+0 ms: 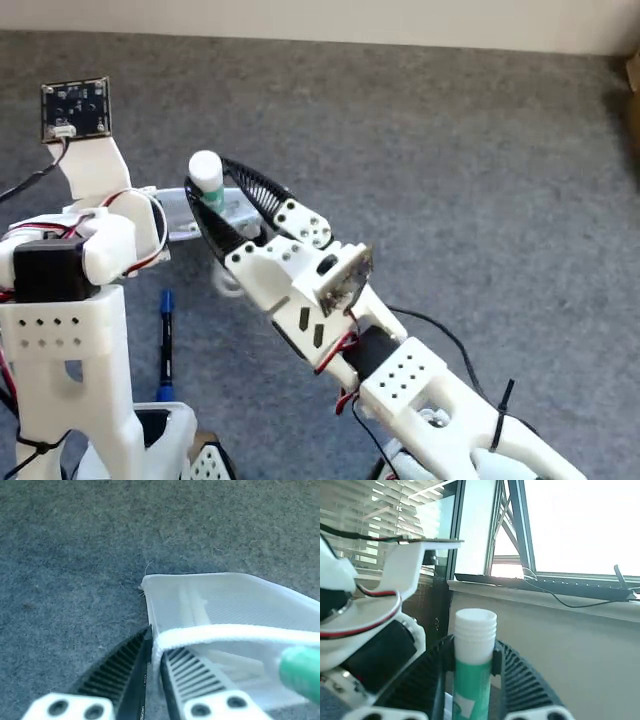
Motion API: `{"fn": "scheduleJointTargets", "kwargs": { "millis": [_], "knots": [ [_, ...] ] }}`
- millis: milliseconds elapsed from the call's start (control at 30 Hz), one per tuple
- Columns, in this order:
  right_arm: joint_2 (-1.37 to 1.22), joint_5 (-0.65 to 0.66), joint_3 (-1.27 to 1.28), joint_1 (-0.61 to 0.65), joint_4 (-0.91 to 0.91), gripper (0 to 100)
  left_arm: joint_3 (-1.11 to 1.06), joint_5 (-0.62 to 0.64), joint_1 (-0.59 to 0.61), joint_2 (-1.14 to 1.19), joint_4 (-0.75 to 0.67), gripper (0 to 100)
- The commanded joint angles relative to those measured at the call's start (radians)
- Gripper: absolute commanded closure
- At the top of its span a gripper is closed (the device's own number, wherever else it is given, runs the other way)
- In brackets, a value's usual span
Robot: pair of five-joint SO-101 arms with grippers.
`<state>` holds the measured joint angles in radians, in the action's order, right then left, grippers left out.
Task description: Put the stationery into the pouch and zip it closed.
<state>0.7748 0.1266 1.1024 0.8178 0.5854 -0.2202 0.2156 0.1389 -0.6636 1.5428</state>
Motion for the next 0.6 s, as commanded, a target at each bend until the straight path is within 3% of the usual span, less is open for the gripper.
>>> {"fn": "scheduleJointTargets", "kwargs": {
  "millis": [0,300,567],
  "knots": [
    [-0.001,0.002,0.027,-0.021,0.028,99.5,-0.002,0.012,-0.025,-0.013,-0.017,99],
    [-0.001,0.005,0.116,-0.015,0.028,99.5,-0.002,0.012,-0.025,-0.013,-0.017,99],
    [-0.001,0.269,0.17,-0.015,0.028,99.5,-0.002,0.011,-0.024,-0.013,-0.017,99]
  ]
}}
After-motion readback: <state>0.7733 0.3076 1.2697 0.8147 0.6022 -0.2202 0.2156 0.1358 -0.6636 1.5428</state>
